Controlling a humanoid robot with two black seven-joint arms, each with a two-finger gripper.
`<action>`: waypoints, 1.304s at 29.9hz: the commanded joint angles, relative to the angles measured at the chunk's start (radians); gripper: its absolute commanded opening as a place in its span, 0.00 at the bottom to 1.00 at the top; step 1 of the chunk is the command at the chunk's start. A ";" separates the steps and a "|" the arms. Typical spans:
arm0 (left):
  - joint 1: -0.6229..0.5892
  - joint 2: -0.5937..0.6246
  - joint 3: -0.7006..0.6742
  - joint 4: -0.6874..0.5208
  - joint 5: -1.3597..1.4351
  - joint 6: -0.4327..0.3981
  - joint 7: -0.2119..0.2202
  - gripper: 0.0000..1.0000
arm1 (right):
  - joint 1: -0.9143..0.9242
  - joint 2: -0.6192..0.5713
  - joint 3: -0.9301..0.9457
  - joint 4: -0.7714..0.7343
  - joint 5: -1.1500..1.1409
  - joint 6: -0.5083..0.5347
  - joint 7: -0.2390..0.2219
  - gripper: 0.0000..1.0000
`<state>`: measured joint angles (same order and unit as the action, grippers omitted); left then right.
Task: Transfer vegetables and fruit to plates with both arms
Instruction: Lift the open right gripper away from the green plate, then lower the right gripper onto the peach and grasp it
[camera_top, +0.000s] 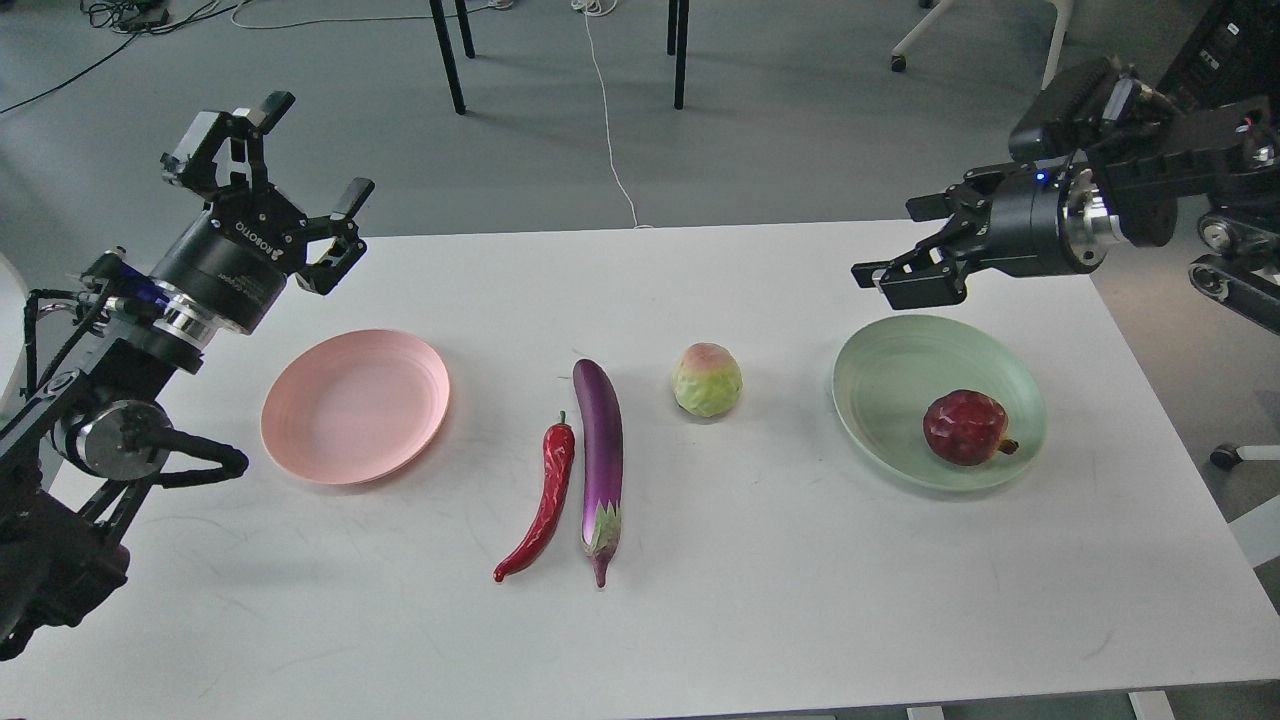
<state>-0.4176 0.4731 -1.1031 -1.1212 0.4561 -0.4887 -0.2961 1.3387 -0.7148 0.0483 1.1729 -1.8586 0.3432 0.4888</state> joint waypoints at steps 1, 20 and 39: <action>0.000 -0.028 0.000 0.001 0.004 0.000 0.000 1.00 | 0.007 0.034 -0.002 -0.016 -0.001 0.002 0.000 0.96; 0.019 -0.033 -0.034 0.017 0.006 0.000 -0.003 1.00 | -0.001 0.526 -0.218 -0.381 -0.004 -0.009 0.000 0.96; 0.037 -0.030 -0.044 0.017 0.006 0.000 -0.002 1.00 | -0.084 0.715 -0.286 -0.619 -0.002 -0.085 0.000 0.96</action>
<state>-0.3808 0.4433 -1.1472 -1.1043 0.4618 -0.4887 -0.2981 1.2580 -0.0005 -0.2372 0.5598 -1.8607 0.2622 0.4887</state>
